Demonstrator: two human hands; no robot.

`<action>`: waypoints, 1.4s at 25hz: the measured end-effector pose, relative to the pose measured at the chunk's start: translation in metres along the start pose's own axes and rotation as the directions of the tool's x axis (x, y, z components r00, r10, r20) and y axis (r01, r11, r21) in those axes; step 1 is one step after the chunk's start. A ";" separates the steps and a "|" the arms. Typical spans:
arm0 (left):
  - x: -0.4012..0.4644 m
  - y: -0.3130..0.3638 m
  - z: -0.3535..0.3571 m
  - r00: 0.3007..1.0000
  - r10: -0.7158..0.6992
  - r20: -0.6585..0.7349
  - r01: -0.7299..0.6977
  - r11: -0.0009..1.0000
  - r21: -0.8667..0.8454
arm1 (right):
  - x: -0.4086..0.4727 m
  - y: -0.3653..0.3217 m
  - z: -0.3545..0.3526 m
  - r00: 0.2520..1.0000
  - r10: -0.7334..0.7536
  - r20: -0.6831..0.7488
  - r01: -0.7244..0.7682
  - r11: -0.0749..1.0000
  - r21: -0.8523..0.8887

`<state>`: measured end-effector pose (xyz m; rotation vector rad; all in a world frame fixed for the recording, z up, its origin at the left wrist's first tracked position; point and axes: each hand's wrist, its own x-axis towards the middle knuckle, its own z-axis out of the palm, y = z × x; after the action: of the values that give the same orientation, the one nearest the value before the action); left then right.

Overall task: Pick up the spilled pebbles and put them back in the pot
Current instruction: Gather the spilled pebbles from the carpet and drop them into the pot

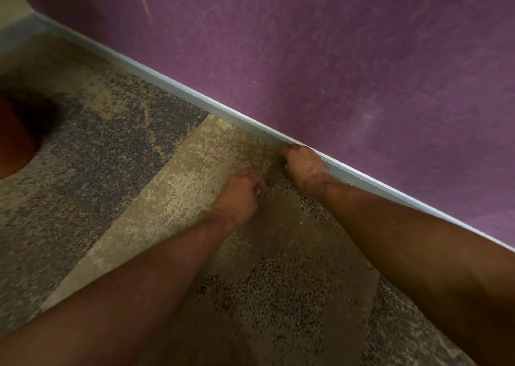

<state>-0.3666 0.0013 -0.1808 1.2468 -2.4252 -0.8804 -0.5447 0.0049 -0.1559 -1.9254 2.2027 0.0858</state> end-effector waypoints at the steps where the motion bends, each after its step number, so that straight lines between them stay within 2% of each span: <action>1: 0.006 0.004 0.001 1.000 0.019 -0.018 -0.019 1.000 0.001 | 0.001 0.000 0.000 1.000 -0.011 -0.003 0.011 1.000 -0.004; 5: 0.023 0.016 0.014 0.996 0.088 0.023 -0.090 0.993 0.082 | 0.003 0.007 0.001 0.999 -0.038 0.029 0.038 0.999 0.012; 7: 0.027 0.019 0.023 0.993 0.079 0.092 -0.097 0.972 0.215 | 0.001 0.013 0.000 0.998 -0.039 0.048 0.035 0.996 0.086; 9: 0.029 0.021 0.028 0.994 0.047 0.096 -0.073 0.955 0.288 | 0.001 0.015 0.001 0.996 -0.069 0.052 0.065 0.994 0.086; 16: 0.003 -0.013 -0.016 1.000 -0.018 0.004 0.018 0.998 0.053 | 0.012 0.010 0.006 1.000 0.003 0.012 -0.004 0.996 0.086; 18: -0.008 -0.033 -0.045 0.997 -0.030 -0.070 0.032 0.999 0.038 | 0.012 0.003 0.010 0.998 0.060 -0.015 -0.057 0.986 0.154; 21: -0.028 -0.061 -0.092 0.967 -0.089 -0.239 0.098 0.995 0.024 | 0.020 -0.038 0.010 0.998 0.020 -0.065 0.003 0.941 0.339; 25: -0.054 -0.094 -0.148 0.850 -0.203 -0.487 0.210 0.977 -0.040 | 0.043 -0.131 -0.018 0.991 -0.032 -0.132 0.114 0.722 0.682; 27: -0.065 -0.110 -0.174 0.782 -0.265 -0.564 0.258 0.962 -0.093 | 0.054 -0.176 -0.028 0.989 -0.079 -0.123 0.146 0.601 0.786; 32: -0.104 -0.151 -0.237 0.581 -0.387 -0.716 0.372 0.909 -0.190 | 0.069 -0.290 -0.050 0.957 -0.250 -0.145 0.258 0.514 0.818; 35: -0.120 -0.175 -0.282 0.371 -0.508 -0.778 0.413 0.840 -0.352 | 0.078 -0.352 -0.070 0.928 -0.331 -0.171 0.326 0.498 0.803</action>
<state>-0.0445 -0.0903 -0.0678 1.8011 -1.2094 -0.2975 -0.2162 -0.1344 -0.0692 -1.6626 1.3554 -0.8592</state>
